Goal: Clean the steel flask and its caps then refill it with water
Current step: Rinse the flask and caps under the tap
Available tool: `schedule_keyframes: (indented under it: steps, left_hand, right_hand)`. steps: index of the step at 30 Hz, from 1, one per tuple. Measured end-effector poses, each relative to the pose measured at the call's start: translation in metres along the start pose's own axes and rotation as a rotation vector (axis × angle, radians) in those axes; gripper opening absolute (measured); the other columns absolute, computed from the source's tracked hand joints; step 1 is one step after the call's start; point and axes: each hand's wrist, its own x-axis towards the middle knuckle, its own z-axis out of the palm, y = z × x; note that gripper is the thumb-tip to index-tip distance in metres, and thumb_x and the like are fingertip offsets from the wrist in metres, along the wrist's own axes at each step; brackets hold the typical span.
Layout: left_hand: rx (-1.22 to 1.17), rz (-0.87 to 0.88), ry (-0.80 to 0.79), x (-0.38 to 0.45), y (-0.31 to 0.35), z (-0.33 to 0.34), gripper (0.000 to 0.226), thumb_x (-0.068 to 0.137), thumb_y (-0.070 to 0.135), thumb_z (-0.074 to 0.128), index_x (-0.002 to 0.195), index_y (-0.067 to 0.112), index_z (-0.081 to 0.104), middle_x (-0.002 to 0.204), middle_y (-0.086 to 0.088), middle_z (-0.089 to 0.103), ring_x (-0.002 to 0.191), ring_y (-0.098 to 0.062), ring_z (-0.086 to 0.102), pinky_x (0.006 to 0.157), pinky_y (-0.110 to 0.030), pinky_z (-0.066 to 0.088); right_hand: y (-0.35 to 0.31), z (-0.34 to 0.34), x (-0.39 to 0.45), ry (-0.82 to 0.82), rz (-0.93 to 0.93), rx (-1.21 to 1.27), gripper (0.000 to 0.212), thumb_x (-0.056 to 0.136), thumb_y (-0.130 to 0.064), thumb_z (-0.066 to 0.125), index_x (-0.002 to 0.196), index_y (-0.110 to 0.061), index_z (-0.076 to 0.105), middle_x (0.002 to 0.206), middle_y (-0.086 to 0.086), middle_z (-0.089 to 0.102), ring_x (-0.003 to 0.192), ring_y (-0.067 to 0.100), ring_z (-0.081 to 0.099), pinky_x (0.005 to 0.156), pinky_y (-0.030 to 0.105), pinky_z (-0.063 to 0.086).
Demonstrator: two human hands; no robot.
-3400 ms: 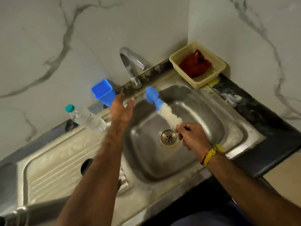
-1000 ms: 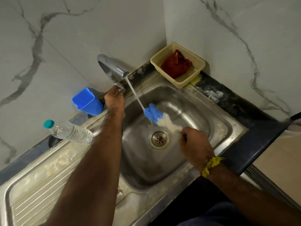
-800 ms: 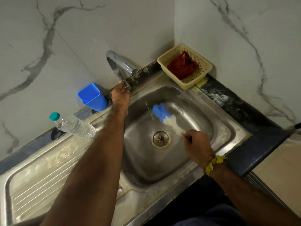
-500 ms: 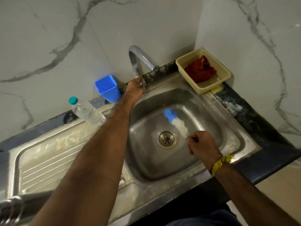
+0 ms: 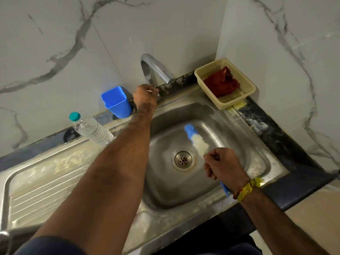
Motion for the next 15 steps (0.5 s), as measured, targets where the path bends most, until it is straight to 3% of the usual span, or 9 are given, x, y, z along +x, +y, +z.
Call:
schedule_keyframes:
  steps: [2,4,8,13,15]
  left_hand:
    - [0.029,0.044,0.008,-0.001,-0.005,-0.001,0.004,0.094,0.023,0.072,0.097,0.021,0.072,0.102,-0.002,0.075,0.096,-0.018,0.070,0.093,-0.036,0.059]
    - [0.021,0.058,0.025,-0.002,-0.010,0.000,0.012,0.096,0.020,0.070,0.106,0.015,0.073,0.104,-0.001,0.075,0.096,-0.016,0.069,0.094,-0.034,0.058]
    - [-0.018,0.036,0.069,-0.002,-0.014,-0.001,0.012,0.095,0.017,0.070,0.105,0.013,0.074,0.102,-0.001,0.075,0.094,-0.014,0.066,0.094,-0.032,0.056]
    - [-0.082,-0.002,0.070,-0.005,-0.014,-0.002,0.006,0.096,0.011,0.067,0.101,0.014,0.071,0.099,0.000,0.073,0.094,-0.015,0.066,0.091,-0.031,0.056]
    - [-0.093,-0.010,0.049,-0.006,-0.015,-0.004,0.007,0.096,0.012,0.067,0.102,0.015,0.069,0.101,-0.001,0.073,0.098,-0.017,0.068,0.092,-0.032,0.057]
  right_hand:
    - [-0.004,-0.002,-0.003,-0.015,0.005,0.111,0.006,0.095,-0.005,0.061,0.092,0.000,0.058,0.062,0.016,0.066,0.042,0.020,0.056,0.038,0.026,0.042]
    - [-0.008,-0.003,-0.004,-0.039,0.035,0.217,0.011,0.094,-0.003,0.062,0.101,-0.004,0.054,0.066,0.019,0.066,0.044,0.022,0.058,0.039,0.026,0.043]
    - [-0.021,0.001,-0.003,-0.151,0.023,0.312,0.011,0.096,-0.006,0.062,0.104,0.002,0.062,0.073,0.025,0.068,0.050,0.023,0.064,0.044,0.026,0.050]
    - [-0.037,-0.002,0.004,-0.287,-0.065,0.492,0.027,0.103,-0.004,0.042,0.109,0.010,0.064,0.100,0.031,0.070,0.091,0.042,0.071,0.074,0.035,0.061]
    - [-0.041,-0.004,0.007,-0.325,-0.130,0.445,0.024,0.099,0.004,0.042,0.112,0.007,0.062,0.103,0.026,0.071,0.097,0.035,0.071,0.080,0.031,0.060]
